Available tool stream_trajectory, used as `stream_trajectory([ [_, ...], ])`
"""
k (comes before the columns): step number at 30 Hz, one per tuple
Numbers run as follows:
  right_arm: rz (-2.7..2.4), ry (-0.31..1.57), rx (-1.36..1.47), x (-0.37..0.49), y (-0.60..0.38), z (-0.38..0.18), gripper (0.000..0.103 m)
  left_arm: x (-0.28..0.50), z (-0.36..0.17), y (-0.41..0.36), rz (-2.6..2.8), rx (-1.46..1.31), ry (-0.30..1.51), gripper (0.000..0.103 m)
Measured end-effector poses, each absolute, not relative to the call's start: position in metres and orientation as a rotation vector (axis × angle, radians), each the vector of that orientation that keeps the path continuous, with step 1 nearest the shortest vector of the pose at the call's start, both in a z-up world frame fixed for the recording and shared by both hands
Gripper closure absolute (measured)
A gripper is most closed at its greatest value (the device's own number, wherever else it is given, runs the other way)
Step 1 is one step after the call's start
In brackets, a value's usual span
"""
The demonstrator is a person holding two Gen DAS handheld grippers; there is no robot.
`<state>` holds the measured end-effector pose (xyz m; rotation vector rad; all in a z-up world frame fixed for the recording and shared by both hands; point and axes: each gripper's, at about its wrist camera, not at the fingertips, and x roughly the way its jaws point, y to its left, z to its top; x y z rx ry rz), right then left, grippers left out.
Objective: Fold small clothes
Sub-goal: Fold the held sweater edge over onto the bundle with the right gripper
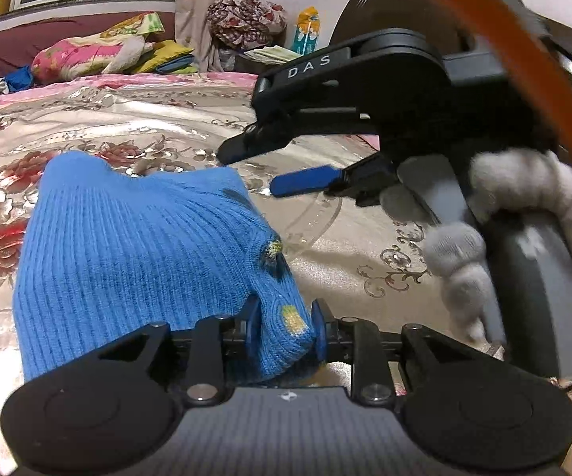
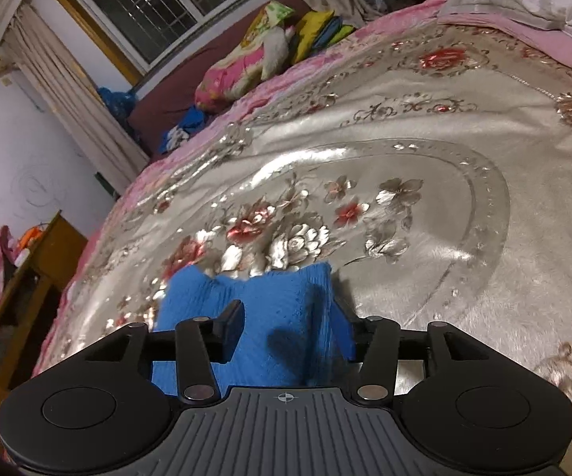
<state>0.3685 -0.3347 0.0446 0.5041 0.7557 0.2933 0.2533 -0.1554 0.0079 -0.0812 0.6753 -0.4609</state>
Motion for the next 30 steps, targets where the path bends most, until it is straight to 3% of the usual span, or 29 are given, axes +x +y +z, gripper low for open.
stream_trajectory([
  [8, 0.360, 0.871, 0.390, 0.366, -0.305, 0.026, 0.055, 0.255, 0.010, -0.160, -0.445, -0.035, 0.694, 0.071],
  [15, 0.329, 0.860, 0.370, 0.363, -0.309, 0.025, 0.085, 0.253, 0.017, -0.162, -0.431, -0.001, 0.729, 0.068],
  [30, 0.242, 0.830, 0.249, 0.355, -0.305, 0.023, 0.087, 0.239, 0.033, -0.150, -0.420, 0.109, 0.763, 0.064],
])
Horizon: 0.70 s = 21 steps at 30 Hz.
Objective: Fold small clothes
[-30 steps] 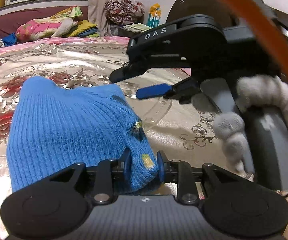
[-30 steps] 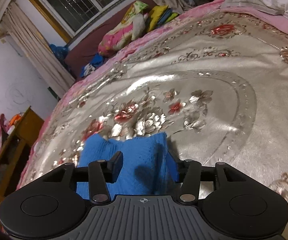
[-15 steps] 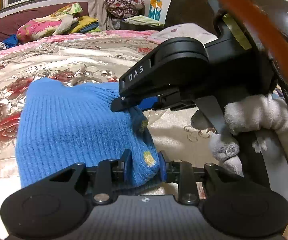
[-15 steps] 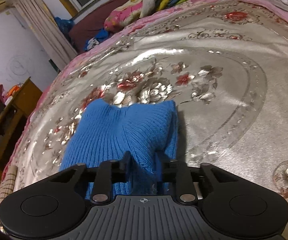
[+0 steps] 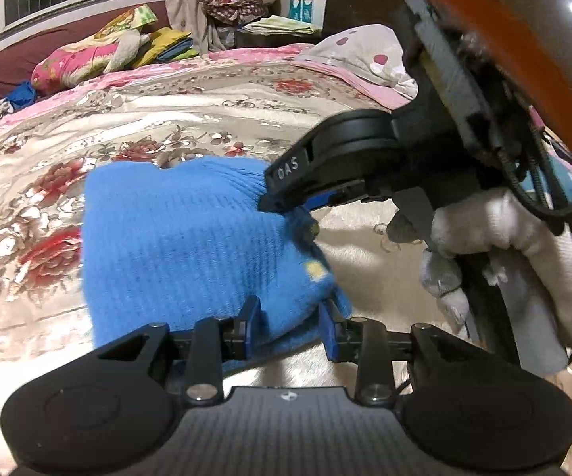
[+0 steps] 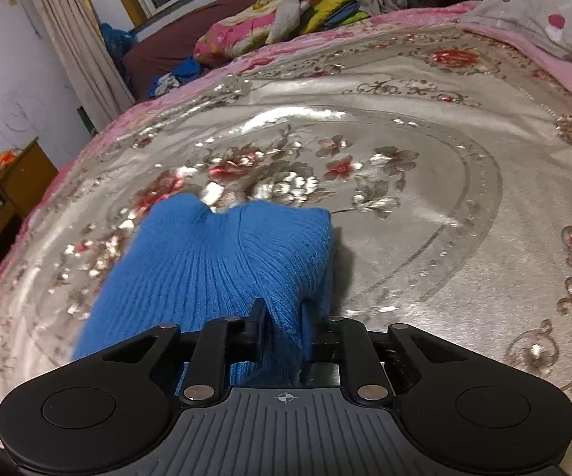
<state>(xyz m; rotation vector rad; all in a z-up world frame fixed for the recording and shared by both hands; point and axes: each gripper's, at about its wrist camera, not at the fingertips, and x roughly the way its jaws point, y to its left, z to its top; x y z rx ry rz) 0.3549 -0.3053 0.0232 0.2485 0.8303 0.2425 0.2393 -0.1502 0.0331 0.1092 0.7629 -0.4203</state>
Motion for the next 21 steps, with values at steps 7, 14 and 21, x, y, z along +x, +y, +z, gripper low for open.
stream_trajectory([
  [7, 0.217, 0.821, 0.243, 0.347, -0.304, 0.028, 0.079, 0.236, 0.057, -0.096, -0.359, 0.082, 0.708, 0.055],
  [14, 0.235, 0.781, 0.279, 0.335, -0.303, 0.042, 0.063, 0.269, 0.058, -0.055, -0.262, -0.037, 0.670, 0.050],
  [21, 0.263, 0.816, 0.335, 0.332, -0.304, 0.030, 0.043, 0.299, 0.025, -0.038, -0.273, -0.175, 0.741, 0.037],
])
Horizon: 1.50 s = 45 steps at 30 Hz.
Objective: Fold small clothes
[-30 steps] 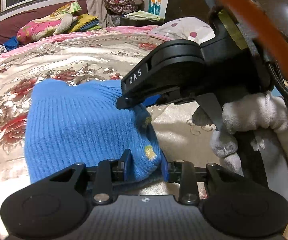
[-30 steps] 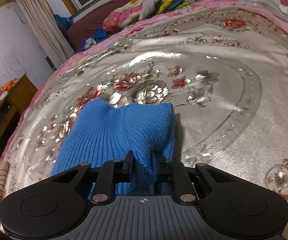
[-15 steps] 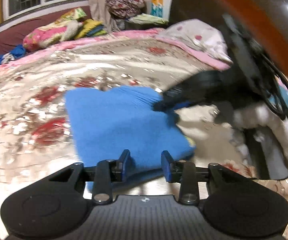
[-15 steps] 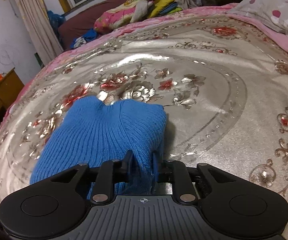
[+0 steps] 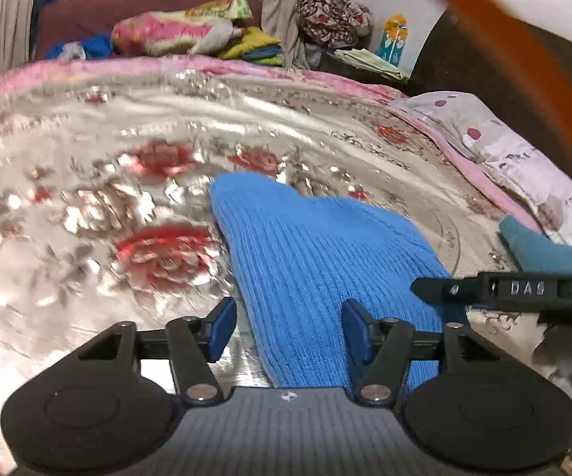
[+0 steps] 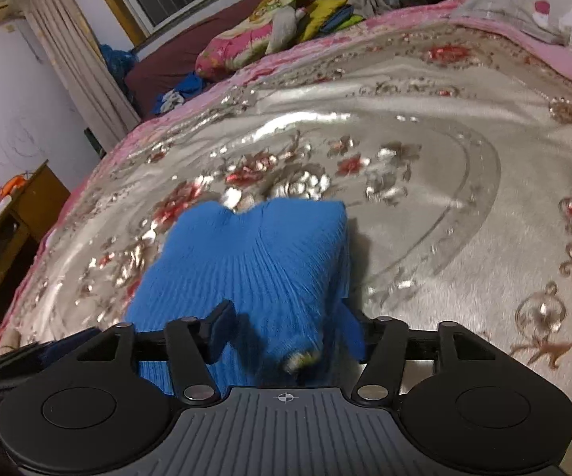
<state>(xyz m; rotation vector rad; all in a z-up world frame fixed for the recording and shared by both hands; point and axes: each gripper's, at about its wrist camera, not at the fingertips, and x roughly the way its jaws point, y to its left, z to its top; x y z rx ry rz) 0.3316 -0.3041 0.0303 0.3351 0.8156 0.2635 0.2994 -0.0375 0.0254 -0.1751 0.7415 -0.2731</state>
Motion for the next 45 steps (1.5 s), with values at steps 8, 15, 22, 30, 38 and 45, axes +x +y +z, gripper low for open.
stream_trajectory([
  [8, 0.316, 0.863, 0.547, 0.335, -0.327, 0.007, 0.043, 0.302, 0.027, -0.022, -0.341, -0.260, 0.714, 0.037],
  [15, 0.359, 0.879, 0.620, 0.341, -0.330, -0.005, 0.031, 0.320, 0.003, -0.025, -0.360, -0.373, 0.770, 0.033],
  [22, 0.386, 0.874, 0.617, 0.341, -0.316, -0.005, 0.039, 0.317, 0.002, -0.022, -0.413, -0.418, 0.779, 0.035],
  [30, 0.416, 0.894, 0.658, 0.322, -0.310, 0.005, 0.062, 0.271, 0.015, -0.017, -0.467, -0.372, 0.806, 0.040],
  [38, 0.452, 0.980, 0.591, 0.244, -0.297, 0.014, 0.062, 0.194, 0.012, -0.018, -0.456, -0.258, 0.859, 0.040],
  [45, 0.352, 0.952, 0.523, 0.210, -0.296, 0.019, 0.053, 0.170, 0.029, -0.019, -0.354, -0.187, 0.785, 0.040],
])
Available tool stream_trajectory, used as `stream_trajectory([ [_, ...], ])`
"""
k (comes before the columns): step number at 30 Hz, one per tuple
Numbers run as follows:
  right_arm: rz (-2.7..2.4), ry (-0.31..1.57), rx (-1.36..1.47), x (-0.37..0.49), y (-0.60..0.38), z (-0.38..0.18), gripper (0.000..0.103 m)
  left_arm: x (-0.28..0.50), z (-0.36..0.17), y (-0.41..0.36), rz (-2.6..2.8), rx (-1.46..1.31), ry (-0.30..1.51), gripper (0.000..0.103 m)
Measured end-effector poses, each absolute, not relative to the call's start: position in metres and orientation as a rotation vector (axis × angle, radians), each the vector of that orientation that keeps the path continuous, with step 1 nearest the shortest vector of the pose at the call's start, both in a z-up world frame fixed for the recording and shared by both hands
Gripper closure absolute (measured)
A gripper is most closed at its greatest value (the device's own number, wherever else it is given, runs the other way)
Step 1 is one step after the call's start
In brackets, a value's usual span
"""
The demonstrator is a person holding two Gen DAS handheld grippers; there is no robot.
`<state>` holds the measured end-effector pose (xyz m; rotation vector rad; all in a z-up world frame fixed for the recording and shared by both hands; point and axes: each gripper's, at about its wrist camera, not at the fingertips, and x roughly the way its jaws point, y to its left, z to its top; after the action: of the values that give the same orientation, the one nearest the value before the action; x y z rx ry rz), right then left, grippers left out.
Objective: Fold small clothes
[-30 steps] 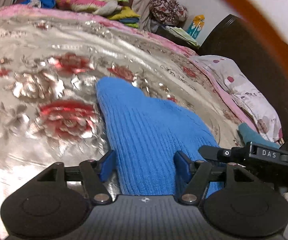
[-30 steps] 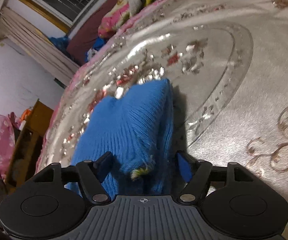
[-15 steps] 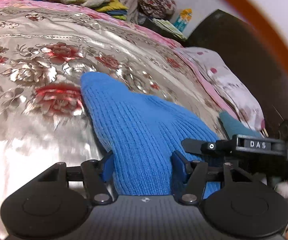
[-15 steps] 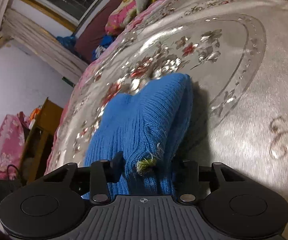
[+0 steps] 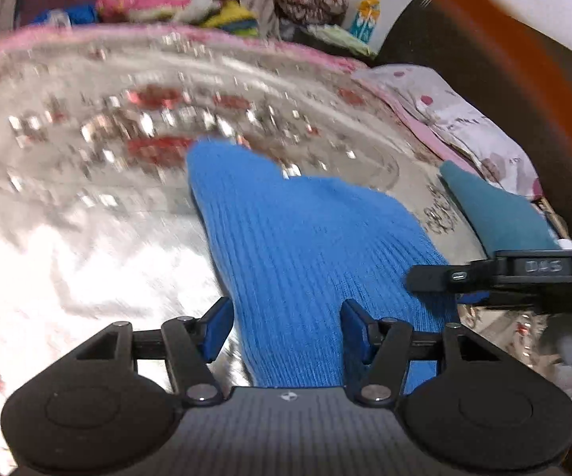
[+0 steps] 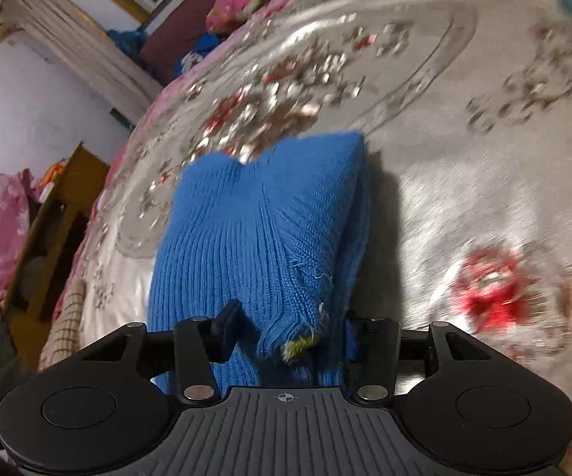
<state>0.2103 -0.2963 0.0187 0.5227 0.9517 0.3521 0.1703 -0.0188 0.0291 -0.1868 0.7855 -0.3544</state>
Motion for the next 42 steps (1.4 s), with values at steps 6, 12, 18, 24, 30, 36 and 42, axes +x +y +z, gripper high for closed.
stream_trajectory([
  [6, 0.254, 0.773, 0.357, 0.190, -0.294, 0.061, 0.053, 0.187, 0.045, -0.032, -0.275, -0.106, 0.686, 0.040],
  [12, 0.270, 0.716, 0.216, 0.222, -0.261, 0.061, 0.065, 0.222, 0.027, -0.043, -0.207, -0.074, 0.737, 0.039],
  [18, 0.233, 0.801, 0.184, 0.252, -0.254, 0.027, 0.071, 0.223, 0.024, -0.044, -0.196, -0.094, 0.772, 0.038],
  [24, 0.228, 0.774, 0.179, 0.220, -0.256, 0.052, 0.070, 0.189, 0.041, -0.045, -0.200, -0.056, 0.732, 0.038],
  [30, 0.236, 0.735, 0.188, 0.171, -0.257, 0.060, 0.070, 0.166, 0.033, -0.044, -0.203, -0.086, 0.763, 0.038],
  [36, 0.181, 0.802, 0.178, 0.163, -0.255, 0.046, 0.068, 0.147, 0.035, -0.043, -0.189, -0.098, 0.776, 0.037],
  [42, 0.182, 0.781, 0.179, 0.134, -0.255, 0.055, 0.066, 0.122, 0.026, -0.050, -0.190, -0.084, 0.812, 0.037],
])
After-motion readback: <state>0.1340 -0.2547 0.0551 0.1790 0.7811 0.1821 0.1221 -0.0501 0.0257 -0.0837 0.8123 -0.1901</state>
